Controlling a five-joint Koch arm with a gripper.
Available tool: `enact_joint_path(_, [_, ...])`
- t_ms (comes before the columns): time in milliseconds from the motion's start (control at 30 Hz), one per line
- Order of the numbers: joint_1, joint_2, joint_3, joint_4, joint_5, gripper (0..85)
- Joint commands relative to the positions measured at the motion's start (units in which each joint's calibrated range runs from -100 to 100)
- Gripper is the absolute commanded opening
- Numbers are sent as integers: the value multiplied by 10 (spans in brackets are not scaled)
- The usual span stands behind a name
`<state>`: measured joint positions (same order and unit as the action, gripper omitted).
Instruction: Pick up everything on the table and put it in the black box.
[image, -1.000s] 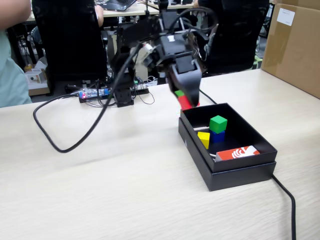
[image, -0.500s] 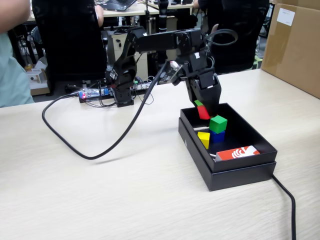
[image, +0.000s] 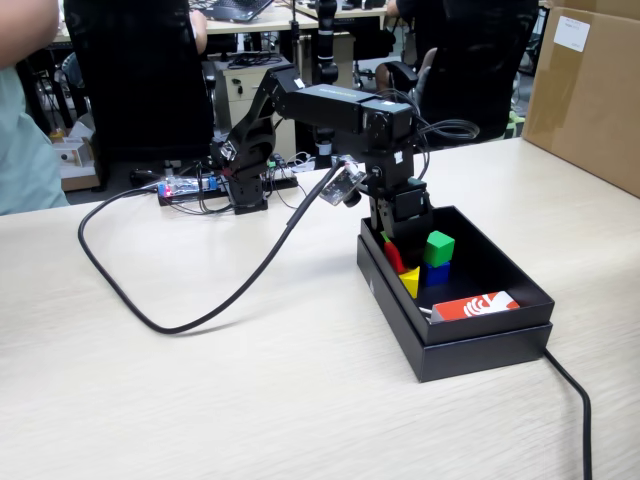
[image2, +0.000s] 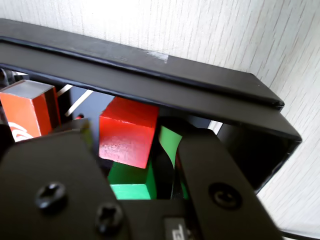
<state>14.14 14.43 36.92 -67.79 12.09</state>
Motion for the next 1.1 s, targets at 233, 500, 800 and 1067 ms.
enact_joint_path(233, [-1, -182, -9, -2, -3, 430])
enact_joint_path(500, [-40, -471, -127, 28, -23, 479])
enact_joint_path(800, [-118, -817, -421, 141, -91, 483])
enact_joint_path(1067, [-151, -1055, -682, 227, -96, 535])
